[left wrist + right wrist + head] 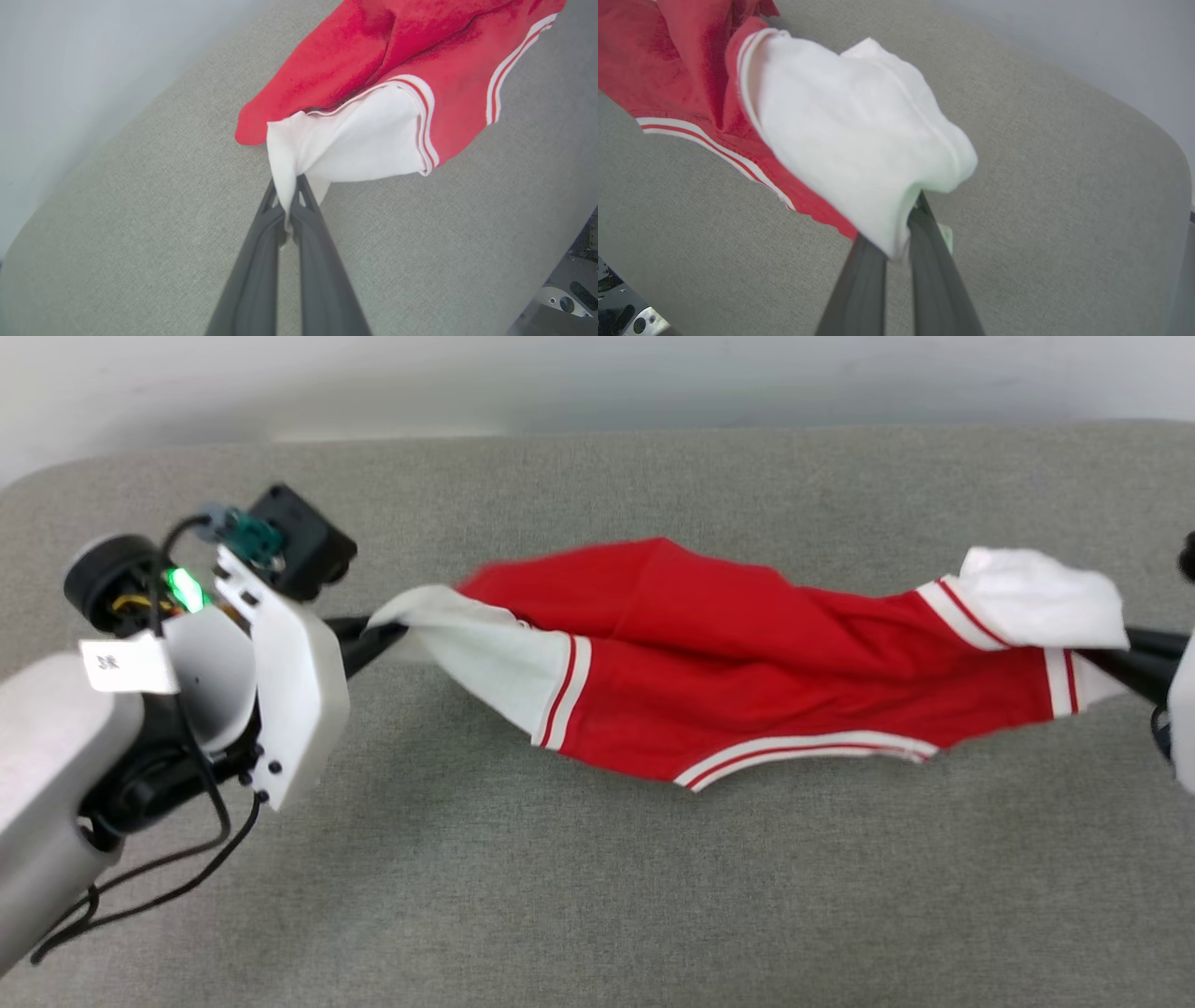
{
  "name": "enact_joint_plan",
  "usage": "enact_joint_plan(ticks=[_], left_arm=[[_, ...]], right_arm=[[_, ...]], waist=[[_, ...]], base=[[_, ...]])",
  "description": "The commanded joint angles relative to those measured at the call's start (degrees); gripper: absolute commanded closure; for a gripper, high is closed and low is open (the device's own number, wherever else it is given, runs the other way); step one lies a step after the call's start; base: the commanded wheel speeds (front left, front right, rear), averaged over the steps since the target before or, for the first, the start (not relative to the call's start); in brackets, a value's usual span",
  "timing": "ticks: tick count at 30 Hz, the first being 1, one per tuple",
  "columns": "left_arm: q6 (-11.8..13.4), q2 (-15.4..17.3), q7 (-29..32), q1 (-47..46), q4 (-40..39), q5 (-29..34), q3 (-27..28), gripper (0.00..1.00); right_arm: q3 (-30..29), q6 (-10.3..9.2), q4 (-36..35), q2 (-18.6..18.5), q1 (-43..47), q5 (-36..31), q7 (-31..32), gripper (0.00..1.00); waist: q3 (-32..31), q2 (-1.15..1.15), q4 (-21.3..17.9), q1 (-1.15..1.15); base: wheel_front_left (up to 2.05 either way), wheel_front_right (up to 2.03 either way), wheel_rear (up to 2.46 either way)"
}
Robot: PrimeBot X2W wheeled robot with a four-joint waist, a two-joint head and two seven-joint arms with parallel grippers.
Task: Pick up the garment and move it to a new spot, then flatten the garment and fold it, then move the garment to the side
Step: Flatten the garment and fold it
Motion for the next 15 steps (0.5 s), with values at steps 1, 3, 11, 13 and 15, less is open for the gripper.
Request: enact_joint_plan(ticks=[1, 3, 11, 13, 15], left_arm=[[0.7, 0.5, 0.0, -1.5, -2.1, -0.6, 1.2, 1.00], [1.1, 0.7, 0.3, -2.9, -3.9, -1.4, 2.5, 1.00], [0.2, -1.5, 2.6, -12.4, -4.2, -2.1, 6.2, 1.00], [-0.1, -3.0, 2.5, -15.3, -2.5, -2.1, 7.1, 1.00], [-0.5, -4.6, 2.0, -18.4, -0.4, -1.1, 7.8, 1.00]], right_arm=[[-1.9, -0.02, -1.6, -0.7, -0.5, 1.0, -0.1, 1.00], [-4.3, -0.02, -3.0, -1.2, -1.5, 2.0, 0.2, 1.00], [-11.8, -0.02, -4.4, 0.8, -8.5, 1.9, 5.9, 1.00], [-12.9, -0.02, -3.2, 2.1, -11.2, 1.2, 7.8, 1.00], [-13.5, -0.02, -1.8, 3.5, -14.1, -0.2, 9.9, 1.00]], waist=[[-1.2, 0.00, -0.3, 0.00], [-1.7, 0.00, -0.3, 0.00], [-1.7, 0.00, -0.3, 0.00], [-0.9, 0.00, -0.3, 0.00], [0.2, 0.00, -0.3, 0.00]], base=[[0.00, 0.00, 0.00], [0.00, 0.00, 0.00], [0.00, 0.00, 0.00], [0.00, 0.00, 0.00], [0.00, 0.00, 0.00]])
